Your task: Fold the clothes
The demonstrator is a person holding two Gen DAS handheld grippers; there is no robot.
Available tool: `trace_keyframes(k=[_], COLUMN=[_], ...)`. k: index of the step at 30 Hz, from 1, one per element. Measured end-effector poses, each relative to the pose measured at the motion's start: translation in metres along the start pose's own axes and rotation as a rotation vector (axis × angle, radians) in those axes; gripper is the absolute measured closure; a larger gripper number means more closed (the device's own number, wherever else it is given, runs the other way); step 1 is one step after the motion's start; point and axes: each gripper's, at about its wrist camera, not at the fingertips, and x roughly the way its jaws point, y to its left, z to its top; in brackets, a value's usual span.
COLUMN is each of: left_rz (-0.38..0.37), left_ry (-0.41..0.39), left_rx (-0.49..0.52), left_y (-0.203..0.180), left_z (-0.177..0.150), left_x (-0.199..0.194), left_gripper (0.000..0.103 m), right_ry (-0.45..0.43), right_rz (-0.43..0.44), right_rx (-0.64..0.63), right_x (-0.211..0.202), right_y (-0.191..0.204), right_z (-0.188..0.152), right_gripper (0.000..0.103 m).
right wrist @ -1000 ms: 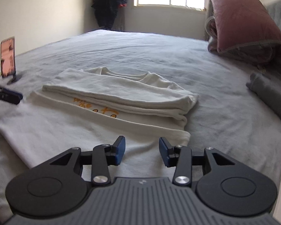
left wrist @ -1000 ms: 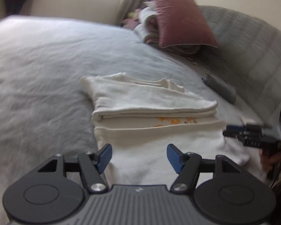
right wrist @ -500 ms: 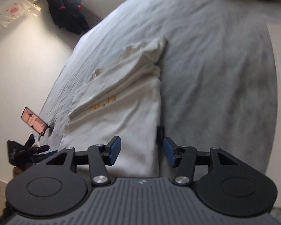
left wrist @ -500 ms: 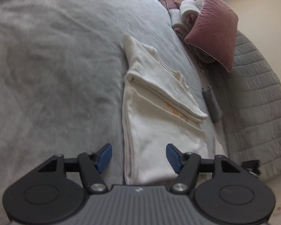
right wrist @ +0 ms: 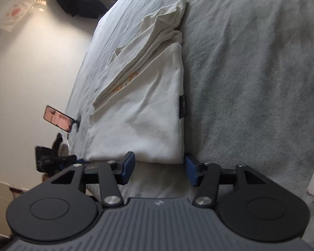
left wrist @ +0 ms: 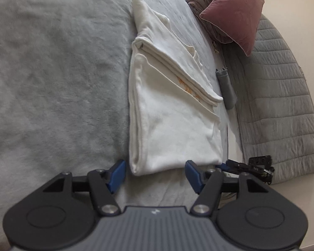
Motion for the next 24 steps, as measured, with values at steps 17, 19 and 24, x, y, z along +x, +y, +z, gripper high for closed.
trace_keyframes(k=[17, 19, 24], left_rz=[-0.240, -0.277, -0.343], left_ry=[-0.206, -0.251, -0.350], left_rx=[-0.008, -0.012, -0.057], left_y=[-0.015, -0.019, -0.029], left_z=[-0.005, -0.002, 0.015], left_x=[-0.015, -0.018, -0.024], left_gripper=[0.094, 0.094, 0.094], right_ry=[-0.157, -0.200, -0.301], right_rz=[0.203, 0.226, 0.259], right_rx=[0.061, 0.063, 0.098], right_x=[-0.014, -0.017, -0.022], right_y=[0.013, 0.019, 0.032], right_z=[0.012, 0.017, 0.036], right_gripper=[0.085, 0.085, 0.085])
